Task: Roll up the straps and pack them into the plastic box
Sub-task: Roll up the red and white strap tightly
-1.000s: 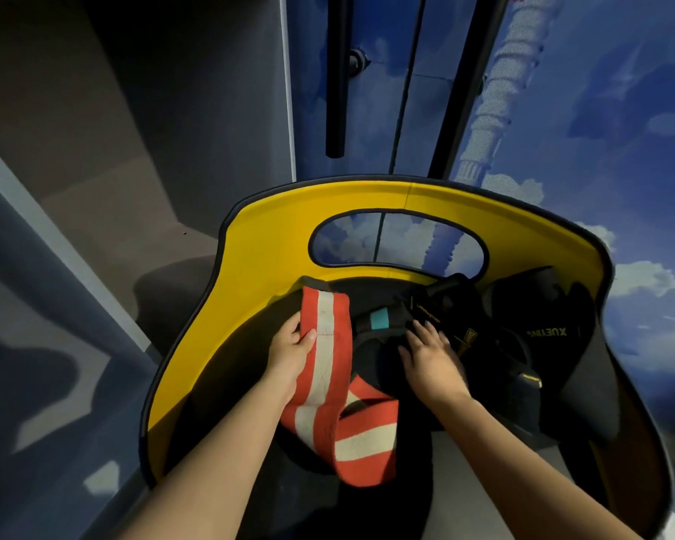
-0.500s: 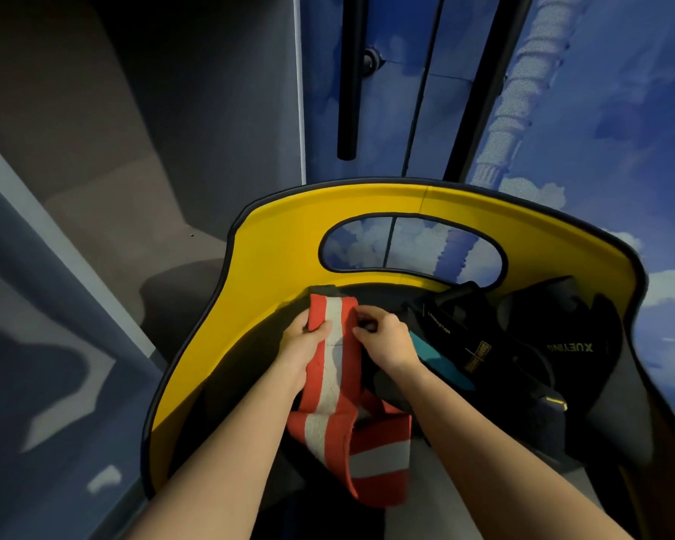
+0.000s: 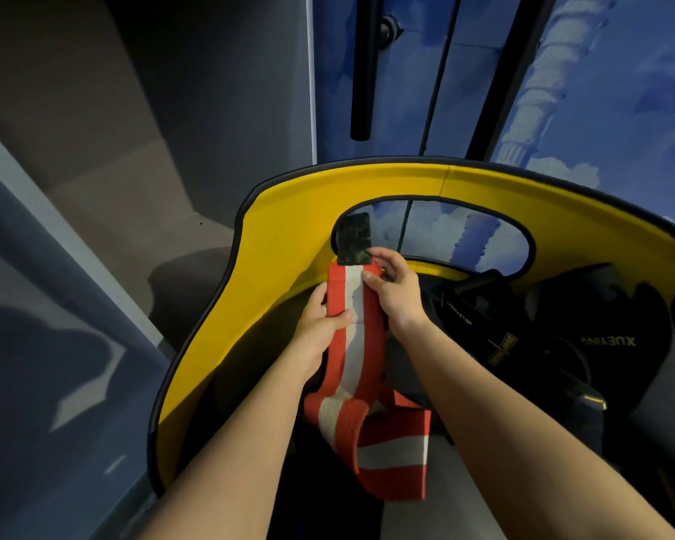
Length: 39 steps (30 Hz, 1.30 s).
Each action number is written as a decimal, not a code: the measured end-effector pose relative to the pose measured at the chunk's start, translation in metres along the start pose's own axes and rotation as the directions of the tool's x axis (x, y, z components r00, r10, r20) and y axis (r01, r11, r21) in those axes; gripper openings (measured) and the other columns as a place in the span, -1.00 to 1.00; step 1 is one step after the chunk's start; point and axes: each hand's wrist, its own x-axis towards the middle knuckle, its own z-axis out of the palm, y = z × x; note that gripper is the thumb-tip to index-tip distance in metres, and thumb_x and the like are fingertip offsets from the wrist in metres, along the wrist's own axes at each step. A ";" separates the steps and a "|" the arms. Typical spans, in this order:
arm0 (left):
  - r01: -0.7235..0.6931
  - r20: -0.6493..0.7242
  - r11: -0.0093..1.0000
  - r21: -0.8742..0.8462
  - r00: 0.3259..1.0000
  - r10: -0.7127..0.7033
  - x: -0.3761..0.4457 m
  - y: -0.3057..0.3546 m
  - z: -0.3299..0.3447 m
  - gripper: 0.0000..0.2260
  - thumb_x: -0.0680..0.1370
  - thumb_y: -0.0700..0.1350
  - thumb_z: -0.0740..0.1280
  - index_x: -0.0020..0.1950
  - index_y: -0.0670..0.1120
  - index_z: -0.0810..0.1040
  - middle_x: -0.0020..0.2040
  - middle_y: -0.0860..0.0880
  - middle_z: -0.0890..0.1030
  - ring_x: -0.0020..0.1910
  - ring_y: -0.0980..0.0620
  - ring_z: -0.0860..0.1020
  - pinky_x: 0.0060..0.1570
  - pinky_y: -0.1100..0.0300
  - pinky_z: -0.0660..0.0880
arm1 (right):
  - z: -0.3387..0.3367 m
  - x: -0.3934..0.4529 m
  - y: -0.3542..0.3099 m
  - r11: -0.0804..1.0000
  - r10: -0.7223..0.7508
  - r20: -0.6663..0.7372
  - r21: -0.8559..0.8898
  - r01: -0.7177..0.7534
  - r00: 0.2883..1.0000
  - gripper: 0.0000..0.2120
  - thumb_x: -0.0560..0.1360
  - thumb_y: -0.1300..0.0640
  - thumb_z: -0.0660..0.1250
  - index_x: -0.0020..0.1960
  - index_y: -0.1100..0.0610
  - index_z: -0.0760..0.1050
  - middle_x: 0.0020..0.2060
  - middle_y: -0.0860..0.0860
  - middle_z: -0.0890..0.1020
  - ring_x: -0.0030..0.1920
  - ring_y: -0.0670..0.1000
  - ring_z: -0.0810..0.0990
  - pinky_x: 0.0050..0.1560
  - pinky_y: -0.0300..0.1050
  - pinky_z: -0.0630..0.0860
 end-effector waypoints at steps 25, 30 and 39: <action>0.328 -0.005 0.581 0.745 0.873 -0.487 -0.078 0.030 -0.052 -0.41 0.58 0.21 0.10 0.38 -0.24 0.34 0.17 -0.19 0.59 0.08 -0.06 0.60 0.01 0.10 0.54 | -0.072 -0.134 -0.007 0.610 -0.124 0.589 -0.589 0.529 0.798 -0.34 0.42 -0.43 0.06 0.11 0.08 0.56 0.04 -0.04 0.59 0.10 -0.08 0.51 0.21 -0.26 0.36; 0.365 0.231 0.777 0.513 0.813 -0.535 -0.115 0.031 -0.064 -0.54 0.50 0.07 0.34 0.31 -0.14 0.44 0.28 -0.10 0.53 0.28 -0.02 0.47 0.34 0.08 0.34 | -0.083 -0.167 -0.008 0.517 0.100 0.709 -0.637 0.572 0.698 -0.24 0.28 -0.40 0.32 0.34 0.01 0.40 0.32 -0.07 0.44 0.35 -0.09 0.34 0.42 -0.16 0.21; 0.184 0.229 0.983 0.020 0.956 -0.184 -0.153 0.029 -0.037 -0.45 0.54 -0.21 0.32 0.48 0.03 0.22 0.34 -0.14 0.46 0.29 -0.06 0.45 0.38 0.07 0.27 | -0.071 -0.190 -0.033 0.811 0.115 0.409 -0.565 0.152 0.905 -0.78 0.59 0.08 0.19 0.12 0.07 0.57 -0.02 -0.02 0.66 0.03 -0.04 0.62 0.11 -0.17 0.52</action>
